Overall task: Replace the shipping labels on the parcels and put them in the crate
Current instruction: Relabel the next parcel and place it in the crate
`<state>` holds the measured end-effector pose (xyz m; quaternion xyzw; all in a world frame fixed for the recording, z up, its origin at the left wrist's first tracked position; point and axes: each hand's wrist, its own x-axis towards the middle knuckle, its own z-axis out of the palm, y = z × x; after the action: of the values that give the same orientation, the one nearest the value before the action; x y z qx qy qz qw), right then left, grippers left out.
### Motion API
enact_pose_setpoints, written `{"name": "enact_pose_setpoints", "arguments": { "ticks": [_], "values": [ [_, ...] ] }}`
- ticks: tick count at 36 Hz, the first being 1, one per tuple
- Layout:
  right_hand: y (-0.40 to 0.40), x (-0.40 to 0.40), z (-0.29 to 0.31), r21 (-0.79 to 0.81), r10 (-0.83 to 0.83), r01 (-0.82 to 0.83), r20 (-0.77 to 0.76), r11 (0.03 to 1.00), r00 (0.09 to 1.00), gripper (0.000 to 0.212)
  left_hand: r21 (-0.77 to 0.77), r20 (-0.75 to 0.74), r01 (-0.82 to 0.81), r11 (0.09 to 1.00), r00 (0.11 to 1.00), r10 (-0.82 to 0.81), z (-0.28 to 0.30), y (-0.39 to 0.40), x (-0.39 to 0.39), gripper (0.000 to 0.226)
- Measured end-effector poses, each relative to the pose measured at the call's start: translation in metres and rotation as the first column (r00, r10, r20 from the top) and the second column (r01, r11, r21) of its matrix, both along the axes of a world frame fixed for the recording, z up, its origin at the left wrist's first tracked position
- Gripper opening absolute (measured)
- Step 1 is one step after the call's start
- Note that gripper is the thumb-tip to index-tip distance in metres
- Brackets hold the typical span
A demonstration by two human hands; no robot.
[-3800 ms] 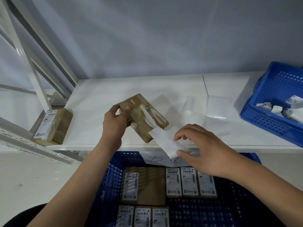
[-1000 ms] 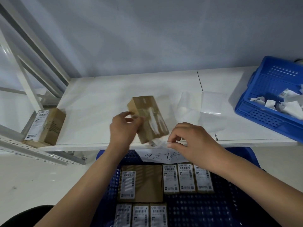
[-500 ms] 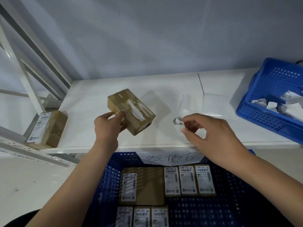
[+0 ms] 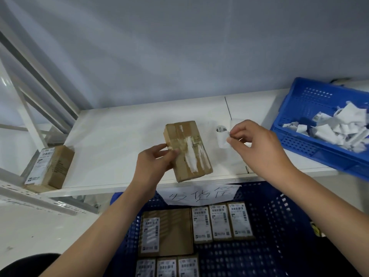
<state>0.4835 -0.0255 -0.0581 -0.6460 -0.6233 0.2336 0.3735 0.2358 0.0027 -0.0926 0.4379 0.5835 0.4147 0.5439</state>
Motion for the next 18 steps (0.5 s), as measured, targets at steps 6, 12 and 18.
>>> {"name": "enact_pose_setpoints", "arguments": {
  "ticks": [6, 12, 18],
  "values": [
    [-0.006, 0.025, 0.007, 0.036, -0.083, 0.084, -0.035, 0.996, 0.996, 0.006, 0.0, 0.019, 0.002, 1.0, 1.0, -0.002, 0.013, -0.012, 0.023, 0.042],
    [-0.012, 0.066, 0.007, 0.111, -0.179, 0.177, 0.012, 0.978, 0.984, 0.008, -0.009, 0.076, 0.005, 1.0, 0.997, -0.005, 0.027, -0.013, 0.071, 0.032],
    [-0.013, 0.118, 0.011, 0.18, -0.345, 0.343, -0.02, 0.922, 0.938, 0.011, -0.014, 0.08, 0.035, 0.999, 0.996, -0.034, 0.031, -0.014, 0.12, 0.04]
  ]
}}
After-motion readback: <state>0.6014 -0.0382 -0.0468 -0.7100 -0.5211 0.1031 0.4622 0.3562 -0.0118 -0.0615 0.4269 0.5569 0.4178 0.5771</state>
